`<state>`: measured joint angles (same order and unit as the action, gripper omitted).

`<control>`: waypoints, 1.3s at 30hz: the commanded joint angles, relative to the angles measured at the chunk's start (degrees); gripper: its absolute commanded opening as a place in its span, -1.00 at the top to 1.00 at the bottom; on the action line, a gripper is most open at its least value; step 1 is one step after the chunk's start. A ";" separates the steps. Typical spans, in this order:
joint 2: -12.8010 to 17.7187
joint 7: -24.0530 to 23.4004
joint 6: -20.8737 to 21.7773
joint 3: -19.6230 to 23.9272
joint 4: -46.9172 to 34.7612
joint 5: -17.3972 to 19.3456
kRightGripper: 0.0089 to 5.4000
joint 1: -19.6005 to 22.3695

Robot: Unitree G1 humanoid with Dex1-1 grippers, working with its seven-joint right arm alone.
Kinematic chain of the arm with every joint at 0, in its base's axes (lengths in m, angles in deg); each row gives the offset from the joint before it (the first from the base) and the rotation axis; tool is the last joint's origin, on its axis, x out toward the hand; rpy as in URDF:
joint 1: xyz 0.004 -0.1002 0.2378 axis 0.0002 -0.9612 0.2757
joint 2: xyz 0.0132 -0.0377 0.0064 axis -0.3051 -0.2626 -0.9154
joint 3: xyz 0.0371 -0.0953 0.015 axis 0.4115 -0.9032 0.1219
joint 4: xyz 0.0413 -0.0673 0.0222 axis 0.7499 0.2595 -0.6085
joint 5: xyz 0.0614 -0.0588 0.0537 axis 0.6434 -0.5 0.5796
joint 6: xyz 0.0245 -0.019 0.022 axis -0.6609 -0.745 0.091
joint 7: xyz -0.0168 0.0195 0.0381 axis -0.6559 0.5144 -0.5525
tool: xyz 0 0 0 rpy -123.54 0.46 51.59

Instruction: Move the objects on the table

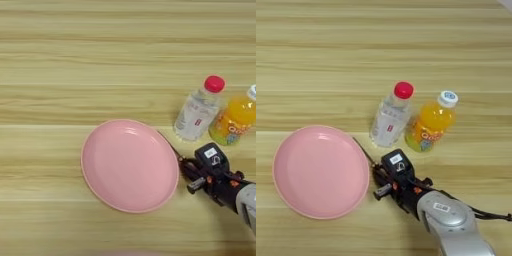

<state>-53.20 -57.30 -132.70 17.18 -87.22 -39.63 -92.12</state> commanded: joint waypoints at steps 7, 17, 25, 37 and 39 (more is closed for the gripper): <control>1.85 -0.41 1.25 0.84 -1.80 -0.34 0.69 1.11; 2.01 -0.34 0.79 0.89 -2.46 -0.42 0.69 1.11; 1.95 -0.34 0.62 1.11 -2.84 -0.36 0.54 1.01; 1.89 -0.35 0.42 1.53 -3.51 -0.19 0.02 0.93; 1.90 -0.36 0.42 1.55 -3.58 -0.21 -0.05 0.93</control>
<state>-53.02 -57.16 -133.84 17.28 -88.32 -39.78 -92.37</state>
